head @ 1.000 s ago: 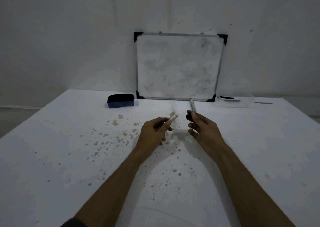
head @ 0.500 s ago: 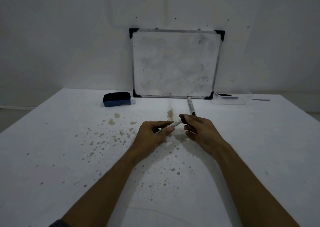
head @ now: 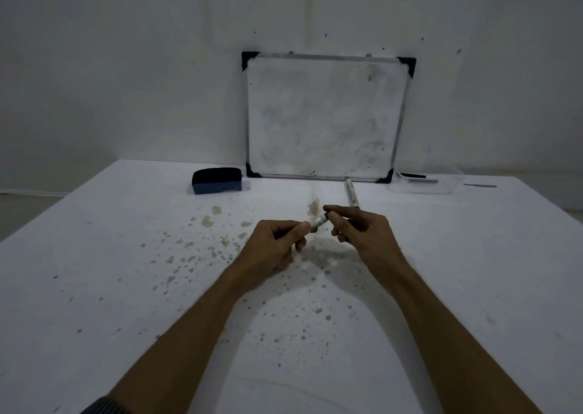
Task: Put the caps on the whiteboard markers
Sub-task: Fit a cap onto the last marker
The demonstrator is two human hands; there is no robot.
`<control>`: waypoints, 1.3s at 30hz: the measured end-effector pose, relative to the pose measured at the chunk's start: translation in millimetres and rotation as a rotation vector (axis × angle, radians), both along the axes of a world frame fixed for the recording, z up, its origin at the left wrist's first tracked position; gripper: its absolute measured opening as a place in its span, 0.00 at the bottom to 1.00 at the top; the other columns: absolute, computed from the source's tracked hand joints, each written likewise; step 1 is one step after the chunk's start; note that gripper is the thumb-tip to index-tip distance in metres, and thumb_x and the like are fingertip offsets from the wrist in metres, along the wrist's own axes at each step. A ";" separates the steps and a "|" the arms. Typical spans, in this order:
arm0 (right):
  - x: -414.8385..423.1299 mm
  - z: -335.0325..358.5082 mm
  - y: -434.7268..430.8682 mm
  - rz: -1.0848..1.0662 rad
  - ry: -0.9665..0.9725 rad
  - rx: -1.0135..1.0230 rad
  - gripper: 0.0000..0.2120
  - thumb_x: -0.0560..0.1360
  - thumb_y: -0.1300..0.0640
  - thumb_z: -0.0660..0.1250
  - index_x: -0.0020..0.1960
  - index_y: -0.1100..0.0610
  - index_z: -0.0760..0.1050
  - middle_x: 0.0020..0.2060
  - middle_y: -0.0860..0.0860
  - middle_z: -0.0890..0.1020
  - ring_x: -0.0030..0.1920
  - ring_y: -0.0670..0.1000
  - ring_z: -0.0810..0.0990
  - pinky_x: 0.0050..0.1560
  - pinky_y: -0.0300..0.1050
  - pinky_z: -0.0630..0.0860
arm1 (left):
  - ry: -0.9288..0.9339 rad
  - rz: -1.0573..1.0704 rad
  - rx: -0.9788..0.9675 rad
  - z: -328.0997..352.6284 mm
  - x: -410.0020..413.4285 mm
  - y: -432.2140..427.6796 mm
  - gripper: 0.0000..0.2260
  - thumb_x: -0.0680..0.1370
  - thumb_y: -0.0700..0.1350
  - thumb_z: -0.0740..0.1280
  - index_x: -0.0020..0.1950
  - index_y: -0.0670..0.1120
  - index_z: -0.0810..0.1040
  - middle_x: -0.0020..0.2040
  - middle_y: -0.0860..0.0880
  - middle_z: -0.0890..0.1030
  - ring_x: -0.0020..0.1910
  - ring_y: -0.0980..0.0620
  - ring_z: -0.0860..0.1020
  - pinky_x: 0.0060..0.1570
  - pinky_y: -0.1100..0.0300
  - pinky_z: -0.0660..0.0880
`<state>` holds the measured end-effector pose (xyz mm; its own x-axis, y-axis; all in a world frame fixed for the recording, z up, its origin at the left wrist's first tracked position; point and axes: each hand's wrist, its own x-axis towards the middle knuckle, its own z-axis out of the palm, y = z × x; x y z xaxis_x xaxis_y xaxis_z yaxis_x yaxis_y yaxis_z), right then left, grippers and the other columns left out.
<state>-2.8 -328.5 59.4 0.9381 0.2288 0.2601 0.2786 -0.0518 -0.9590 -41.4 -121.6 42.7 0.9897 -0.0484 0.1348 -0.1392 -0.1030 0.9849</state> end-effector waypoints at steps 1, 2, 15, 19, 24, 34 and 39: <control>-1.5 0.3 0.5 0.007 0.001 0.001 0.11 0.78 0.56 0.72 0.60 0.55 0.85 0.37 0.44 0.86 0.38 0.44 0.82 0.49 0.48 0.82 | 0.009 -0.024 -0.018 -0.4 0.7 1.5 0.13 0.82 0.52 0.68 0.49 0.45 0.87 0.30 0.41 0.71 0.22 0.51 0.61 0.23 0.61 0.59; -2.7 0.3 1.0 0.009 0.001 -0.001 0.11 0.78 0.56 0.72 0.60 0.55 0.85 0.37 0.43 0.86 0.39 0.44 0.82 0.50 0.48 0.82 | 0.016 -0.042 -0.031 -0.8 1.3 2.6 0.13 0.82 0.53 0.68 0.51 0.46 0.87 0.32 0.41 0.71 0.22 0.52 0.61 0.23 0.61 0.59; 3.4 -4.6 1.0 0.013 0.111 -0.075 0.13 0.77 0.46 0.72 0.62 0.41 0.83 0.47 0.45 0.88 0.43 0.45 0.86 0.47 0.49 0.83 | 0.006 0.062 0.066 -1.3 1.7 -9.3 0.15 0.83 0.51 0.65 0.47 0.43 0.84 0.28 0.54 0.76 0.25 0.56 0.67 0.26 0.64 0.66; 1.3 -0.6 7.9 -0.128 0.096 -0.022 0.21 0.78 0.44 0.70 0.70 0.46 0.76 0.54 0.47 0.86 0.43 0.43 0.85 0.44 0.41 0.82 | 0.087 0.094 -0.086 8.1 2.7 -24.1 0.11 0.85 0.50 0.62 0.62 0.49 0.81 0.45 0.52 0.87 0.40 0.54 0.84 0.40 0.59 0.81; -10.5 0.7 13.8 -0.138 0.041 -0.263 0.18 0.75 0.38 0.71 0.59 0.47 0.78 0.50 0.45 0.85 0.46 0.45 0.85 0.45 0.41 0.81 | 0.202 0.231 -0.133 11.8 21.0 -27.5 0.15 0.83 0.48 0.66 0.68 0.44 0.80 0.57 0.47 0.87 0.57 0.49 0.85 0.65 0.49 0.79; 0.5 -6.2 2.5 -0.244 0.146 -0.306 0.15 0.77 0.47 0.73 0.58 0.54 0.85 0.49 0.49 0.87 0.49 0.48 0.86 0.58 0.48 0.82 | 0.222 0.026 -0.099 33.5 54.7 -51.0 0.12 0.84 0.45 0.65 0.65 0.41 0.78 0.53 0.48 0.89 0.59 0.50 0.85 0.68 0.50 0.76; 20.4 -9.3 -25.3 -0.335 0.244 -0.328 0.10 0.77 0.50 0.72 0.53 0.54 0.86 0.40 0.47 0.88 0.42 0.49 0.87 0.49 0.49 0.86 | 0.047 0.088 0.386 18.9 72.6 -63.5 0.16 0.85 0.53 0.60 0.68 0.48 0.76 0.63 0.52 0.83 0.63 0.51 0.79 0.62 0.55 0.74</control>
<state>17.6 -353.8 50.1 0.9981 -0.0608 -0.0095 -0.0335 -0.4078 -0.9124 31.2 -185.2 61.5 0.9970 -0.0017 0.0775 -0.0689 -0.4766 0.8764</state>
